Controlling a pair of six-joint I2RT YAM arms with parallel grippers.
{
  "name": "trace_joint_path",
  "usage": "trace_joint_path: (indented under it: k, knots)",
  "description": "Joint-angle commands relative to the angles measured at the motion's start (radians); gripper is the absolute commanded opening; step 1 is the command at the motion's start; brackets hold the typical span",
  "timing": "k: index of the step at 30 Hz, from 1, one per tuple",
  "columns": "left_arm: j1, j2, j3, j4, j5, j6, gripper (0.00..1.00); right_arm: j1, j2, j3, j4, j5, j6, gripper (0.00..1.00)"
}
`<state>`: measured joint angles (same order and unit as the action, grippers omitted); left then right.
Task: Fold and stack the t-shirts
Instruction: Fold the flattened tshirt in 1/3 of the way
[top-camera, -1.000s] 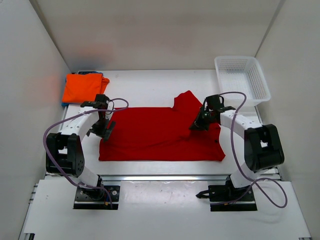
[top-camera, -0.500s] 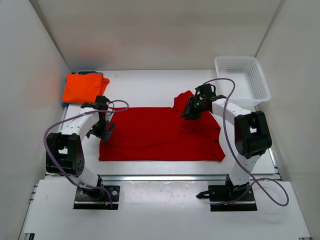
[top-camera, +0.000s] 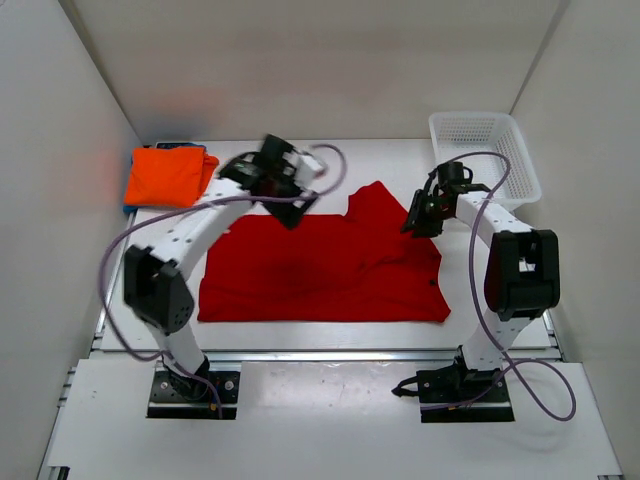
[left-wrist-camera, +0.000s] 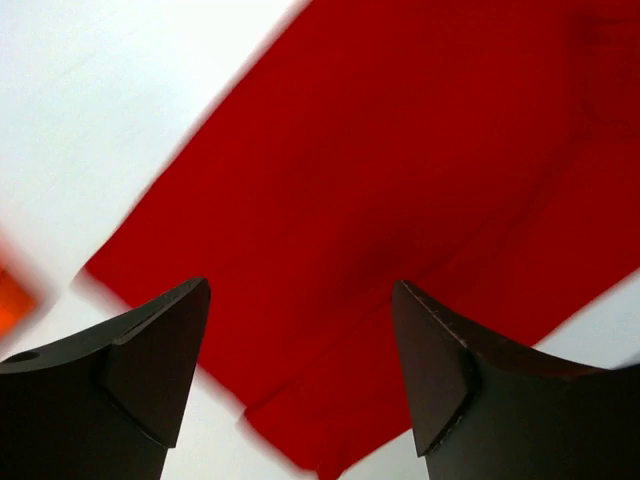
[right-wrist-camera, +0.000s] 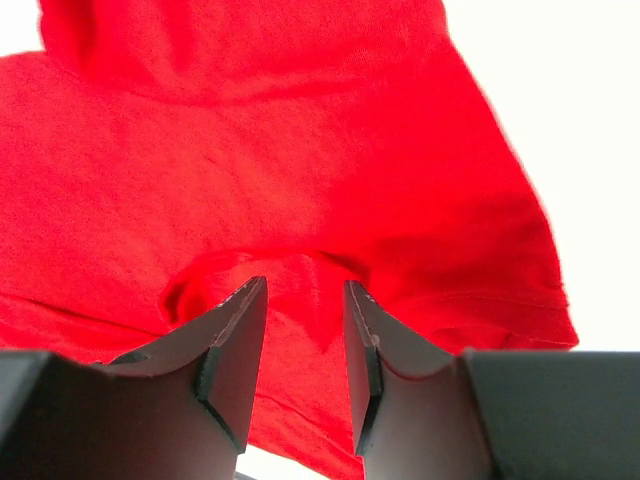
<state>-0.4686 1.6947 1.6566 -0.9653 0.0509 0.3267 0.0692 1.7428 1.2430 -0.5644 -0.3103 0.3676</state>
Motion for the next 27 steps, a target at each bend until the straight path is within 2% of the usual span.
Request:
trace_joint_path:
  k: [1,5,8,12,14,19,25,27]
  knots:
    - [-0.175,0.146,0.009,0.048,0.174,-0.040,0.87,0.012,0.038,0.019,-0.040,0.001,-0.038,0.33]
    - [-0.241,0.259,0.077,0.183,0.219,-0.122,0.93,0.001,0.049,0.000,-0.015,-0.007,-0.010,0.33]
    - [-0.295,0.363,0.169,0.195,0.227,-0.153,0.94,0.003,0.060,-0.016,-0.015,-0.016,-0.013,0.33]
    - [-0.309,0.468,0.233,0.201,0.172,-0.204,0.93,-0.012,0.066,-0.027,-0.035,-0.027,-0.019,0.32]
    - [-0.300,0.482,0.239,0.197,0.194,-0.213,0.93,-0.009,0.058,-0.046,-0.023,-0.045,-0.019,0.32]
    - [-0.315,0.502,0.247,0.198,0.219,-0.218,0.88,-0.014,0.060,-0.080,0.001,-0.076,0.007,0.32]
    - [-0.344,0.536,0.244,0.188,0.194,-0.239,0.70,-0.014,0.060,-0.091,0.026,-0.078,0.014,0.33]
    - [-0.349,0.548,0.253,0.194,0.191,-0.235,0.70,-0.016,0.055,-0.091,0.031,-0.084,0.014,0.32]
